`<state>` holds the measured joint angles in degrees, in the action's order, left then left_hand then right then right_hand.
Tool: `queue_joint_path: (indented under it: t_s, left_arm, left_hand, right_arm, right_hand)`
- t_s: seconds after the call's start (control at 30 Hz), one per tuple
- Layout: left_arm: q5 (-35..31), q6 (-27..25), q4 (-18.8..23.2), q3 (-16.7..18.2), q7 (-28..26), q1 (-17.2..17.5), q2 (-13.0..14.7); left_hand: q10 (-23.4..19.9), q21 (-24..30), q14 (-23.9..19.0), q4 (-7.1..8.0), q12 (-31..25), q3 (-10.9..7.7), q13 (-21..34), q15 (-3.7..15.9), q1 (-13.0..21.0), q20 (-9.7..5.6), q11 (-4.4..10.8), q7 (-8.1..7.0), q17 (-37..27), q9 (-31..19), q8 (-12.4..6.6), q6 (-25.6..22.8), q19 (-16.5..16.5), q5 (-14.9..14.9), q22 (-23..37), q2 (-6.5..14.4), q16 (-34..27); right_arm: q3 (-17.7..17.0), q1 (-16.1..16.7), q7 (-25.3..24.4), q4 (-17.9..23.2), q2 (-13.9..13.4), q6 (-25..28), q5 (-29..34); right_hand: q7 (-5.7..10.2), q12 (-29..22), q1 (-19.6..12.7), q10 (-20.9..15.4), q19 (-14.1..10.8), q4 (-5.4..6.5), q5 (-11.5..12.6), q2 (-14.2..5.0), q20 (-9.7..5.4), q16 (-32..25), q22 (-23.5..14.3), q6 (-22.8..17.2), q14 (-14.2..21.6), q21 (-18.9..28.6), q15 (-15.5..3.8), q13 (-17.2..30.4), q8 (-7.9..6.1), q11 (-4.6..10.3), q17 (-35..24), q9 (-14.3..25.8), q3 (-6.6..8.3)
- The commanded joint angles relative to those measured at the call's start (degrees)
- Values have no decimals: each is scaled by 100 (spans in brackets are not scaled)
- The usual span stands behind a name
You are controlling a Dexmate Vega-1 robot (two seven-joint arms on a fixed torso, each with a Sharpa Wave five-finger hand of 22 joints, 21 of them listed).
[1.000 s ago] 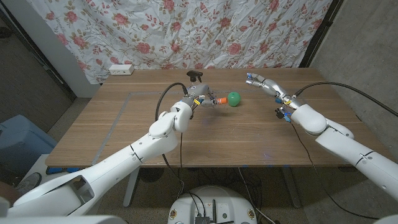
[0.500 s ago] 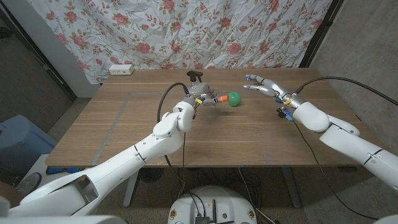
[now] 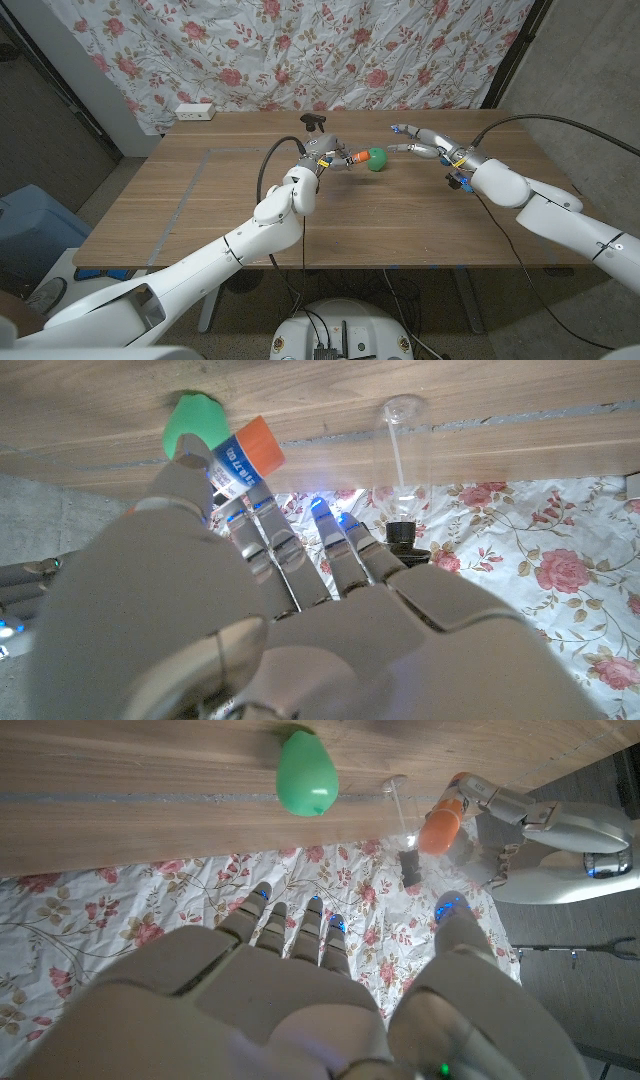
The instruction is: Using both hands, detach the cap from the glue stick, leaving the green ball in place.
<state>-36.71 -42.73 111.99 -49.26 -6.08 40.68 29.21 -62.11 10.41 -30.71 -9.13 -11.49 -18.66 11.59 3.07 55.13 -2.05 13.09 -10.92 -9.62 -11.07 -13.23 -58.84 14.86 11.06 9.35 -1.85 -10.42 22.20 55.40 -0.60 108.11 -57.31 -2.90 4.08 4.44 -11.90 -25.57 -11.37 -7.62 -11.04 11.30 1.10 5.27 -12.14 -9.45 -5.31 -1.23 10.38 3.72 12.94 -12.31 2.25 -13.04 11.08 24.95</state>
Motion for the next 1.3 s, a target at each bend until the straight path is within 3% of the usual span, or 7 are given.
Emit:
queue_joint_path:
  t_s: [0.03, 0.5, 0.9, 1.3]
  left_arm:
    - [137, -255, 46, -95, -305, 1, -61]
    - [270, -391, -16, -245, -552, -58, -154]
    - [336, -425, -175, -374, -719, -166, -265]
    - [440, -391, -214, -439, -785, -214, -267]
  left_hand:
    - [-43, -1, -57, 12, -35, 4, 25, 663, 10, 16, -18, 162, -17, -20, -23, -124, -6, 42, 17, 56, -33]
    - [-45, 3, -64, 7, -35, 4, 28, 665, 10, 21, -18, 170, -18, -23, -17, -139, -7, 45, 17, 77, -34]
    - [-53, 4, -69, 4, -36, 4, 30, 662, 9, 32, -18, 174, -18, -24, -11, -152, -15, 46, 18, 94, -34]
    - [-67, 6, -74, -5, -39, 5, 33, 663, 15, 17, -18, 188, -18, -26, -6, -174, -21, 48, 18, 109, -34]
  right_arm:
    - [111, -185, 380, 196, -202, 130, 215]
    - [223, -380, 716, 263, -217, 2, 314]
    - [341, -627, 1065, 304, -119, 133, 269]
    - [519, -820, 1158, 297, 24, 340, 449]
  right_hand:
    - [57, -14, -150, 61, 57, -2, 11, 86, 43, -21, -14, 50, -53, -12, 73, 40, -25, -13, -3, 32, 77]
    - [59, -14, -521, 153, 56, 8, 21, 270, 92, -32, -15, 198, -99, 20, 91, 107, -30, -38, -8, 54, 155]
    - [106, -126, -925, -68, -46, 17, 61, 426, 125, -114, -15, -13, 70, 51, 13, 189, -176, -83, -6, 78, 239]
    - [165, -177, -1182, -191, -153, 33, 77, 518, 166, -165, -16, -38, 188, 72, -41, 245, -215, -75, -2, 84, 279]
